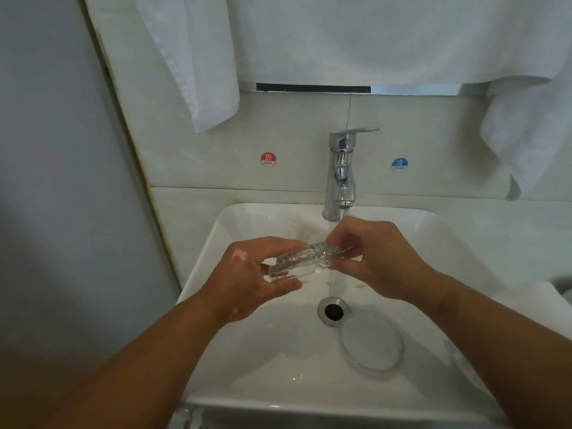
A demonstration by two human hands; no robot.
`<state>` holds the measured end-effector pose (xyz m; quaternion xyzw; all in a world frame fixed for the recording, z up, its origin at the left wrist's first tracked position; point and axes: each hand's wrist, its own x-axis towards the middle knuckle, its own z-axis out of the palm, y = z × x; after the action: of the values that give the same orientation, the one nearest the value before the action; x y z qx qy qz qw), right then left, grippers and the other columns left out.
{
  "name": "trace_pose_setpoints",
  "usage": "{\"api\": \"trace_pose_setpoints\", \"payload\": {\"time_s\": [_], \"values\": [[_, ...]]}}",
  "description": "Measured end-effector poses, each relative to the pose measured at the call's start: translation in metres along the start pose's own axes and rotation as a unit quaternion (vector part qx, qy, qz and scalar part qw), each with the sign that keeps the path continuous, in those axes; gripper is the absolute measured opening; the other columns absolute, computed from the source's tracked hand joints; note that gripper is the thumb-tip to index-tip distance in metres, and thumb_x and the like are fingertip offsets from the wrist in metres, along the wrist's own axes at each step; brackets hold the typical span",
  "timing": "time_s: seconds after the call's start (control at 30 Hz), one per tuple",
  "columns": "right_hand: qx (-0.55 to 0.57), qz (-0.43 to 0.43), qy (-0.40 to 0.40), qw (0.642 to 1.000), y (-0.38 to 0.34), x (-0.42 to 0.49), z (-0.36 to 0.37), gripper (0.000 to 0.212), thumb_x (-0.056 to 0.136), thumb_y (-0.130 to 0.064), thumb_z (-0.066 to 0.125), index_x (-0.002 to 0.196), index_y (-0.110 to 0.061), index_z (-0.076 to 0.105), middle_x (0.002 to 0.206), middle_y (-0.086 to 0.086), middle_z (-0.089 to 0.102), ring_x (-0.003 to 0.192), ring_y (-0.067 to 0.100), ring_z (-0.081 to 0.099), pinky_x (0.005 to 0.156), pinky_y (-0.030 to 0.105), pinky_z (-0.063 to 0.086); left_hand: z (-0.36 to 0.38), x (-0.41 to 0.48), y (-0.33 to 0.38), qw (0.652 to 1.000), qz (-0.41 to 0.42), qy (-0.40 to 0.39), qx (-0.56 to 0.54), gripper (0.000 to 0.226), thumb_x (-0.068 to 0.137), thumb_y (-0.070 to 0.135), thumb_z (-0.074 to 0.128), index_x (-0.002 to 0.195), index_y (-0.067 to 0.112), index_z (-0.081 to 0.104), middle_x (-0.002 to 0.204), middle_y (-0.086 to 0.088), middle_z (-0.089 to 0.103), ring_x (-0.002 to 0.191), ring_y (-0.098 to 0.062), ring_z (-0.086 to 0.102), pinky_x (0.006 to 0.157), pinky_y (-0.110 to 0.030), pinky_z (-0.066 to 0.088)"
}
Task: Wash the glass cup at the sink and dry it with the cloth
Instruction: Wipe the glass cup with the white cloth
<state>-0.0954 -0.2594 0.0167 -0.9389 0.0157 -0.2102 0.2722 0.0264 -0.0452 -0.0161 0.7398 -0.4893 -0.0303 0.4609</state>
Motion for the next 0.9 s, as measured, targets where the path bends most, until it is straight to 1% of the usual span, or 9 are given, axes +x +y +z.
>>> {"api": "trace_pose_setpoints", "payload": {"time_s": [0.13,0.3,0.4,0.5,0.6,0.67,0.77,0.83,0.9], "values": [[0.054,0.030,-0.004,0.998,-0.013,0.006,-0.017,0.031,0.074,-0.015,0.089,0.086,-0.031,0.066,0.090,-0.010,0.078,0.083,0.003,0.074,0.080,0.027,0.062,-0.004,0.002,0.023,0.999,-0.032,-0.027,-0.032,0.058,0.074,0.036,0.090,0.115,0.059,0.055,0.120,0.030,0.060,0.109,-0.003,0.064,0.081,-0.014,0.060],[0.001,0.037,-0.091,0.995,-0.033,0.020,-0.044,0.032,0.071,-0.017,0.092,0.084,-0.031,0.067,0.087,-0.012,0.076,0.083,0.003,0.073,0.079,0.027,0.062,0.010,-0.003,0.045,0.975,-0.066,-0.123,-0.174,0.099,0.065,0.030,0.097,0.137,0.063,0.039,0.135,0.023,0.059,0.122,-0.012,0.065,0.094,-0.036,0.062],[-0.014,0.060,-0.126,0.990,-0.036,0.015,-0.061,0.038,0.069,-0.014,0.092,0.088,-0.033,0.065,0.088,-0.009,0.074,0.085,0.012,0.074,0.083,0.036,0.061,0.031,-0.002,0.061,0.943,-0.072,-0.117,-0.304,0.100,0.059,0.021,0.097,0.139,0.054,0.048,0.135,0.014,0.066,0.125,-0.019,0.066,0.094,-0.038,0.061],[-0.038,0.141,-0.189,0.971,-0.034,-0.006,-0.109,0.048,0.075,-0.014,0.089,0.114,-0.028,0.064,0.107,-0.007,0.072,0.095,0.009,0.073,0.086,0.031,0.060,0.053,0.005,0.076,0.906,-0.116,-0.107,-0.394,0.088,0.052,0.030,0.099,0.124,0.059,0.058,0.126,0.012,0.072,0.119,-0.021,0.070,0.091,-0.041,0.062],[-0.174,0.225,-0.142,0.948,-0.022,-0.063,-0.162,0.047,0.081,-0.040,0.082,0.123,-0.035,0.061,0.117,-0.015,0.066,0.105,0.005,0.066,0.093,0.030,0.055,0.071,0.009,0.091,0.856,-0.150,-0.134,-0.476,0.100,0.031,0.041,0.105,0.122,0.050,0.063,0.121,-0.001,0.076,0.110,-0.035,0.074,0.079,-0.043,0.065],[-0.246,0.308,-0.115,0.912,-0.006,-0.114,-0.175,0.062,0.079,-0.060,0.075,0.134,-0.043,0.052,0.136,-0.015,0.055,0.115,0.009,0.059,0.098,0.030,0.048,0.081,0.013,0.104,0.828,-0.151,-0.153,-0.518,0.112,0.021,0.044,0.105,0.125,0.041,0.064,0.120,-0.009,0.076,0.106,-0.043,0.073,0.077,-0.044,0.065],[-0.184,0.421,-0.099,0.883,0.020,-0.174,-0.152,0.094,0.073,-0.078,0.065,0.153,-0.049,0.025,0.157,-0.009,0.035,0.134,0.016,0.047,0.111,0.034,0.038,0.099,0.022,0.118,0.817,-0.137,-0.195,-0.525,0.107,0.024,0.046,0.105,0.124,0.044,0.065,0.123,-0.012,0.074,0.108,-0.043,0.072,0.084,-0.046,0.063],[-0.104,0.451,-0.051,0.885,0.034,-0.196,-0.123,0.093,0.080,-0.074,0.062,0.156,-0.052,0.012,0.160,-0.005,0.035,0.137,0.019,0.046,0.111,0.035,0.036,0.113,0.029,0.123,0.819,-0.142,-0.213,-0.514,0.100,0.028,0.045,0.105,0.121,0.047,0.068,0.124,-0.010,0.073,0.105,-0.037,0.071,0.088,-0.045,0.062],[-0.068,0.438,0.036,0.896,0.040,-0.209,-0.101,0.078,0.090,-0.062,0.059,0.152,-0.058,0.013,0.157,-0.003,0.044,0.133,0.019,0.051,0.106,0.030,0.038,0.124,0.035,0.127,0.814,-0.157,-0.223,-0.513,0.094,0.031,0.044,0.105,0.118,0.047,0.071,0.128,-0.014,0.070,0.103,-0.035,0.069,0.089,-0.045,0.061]]}}
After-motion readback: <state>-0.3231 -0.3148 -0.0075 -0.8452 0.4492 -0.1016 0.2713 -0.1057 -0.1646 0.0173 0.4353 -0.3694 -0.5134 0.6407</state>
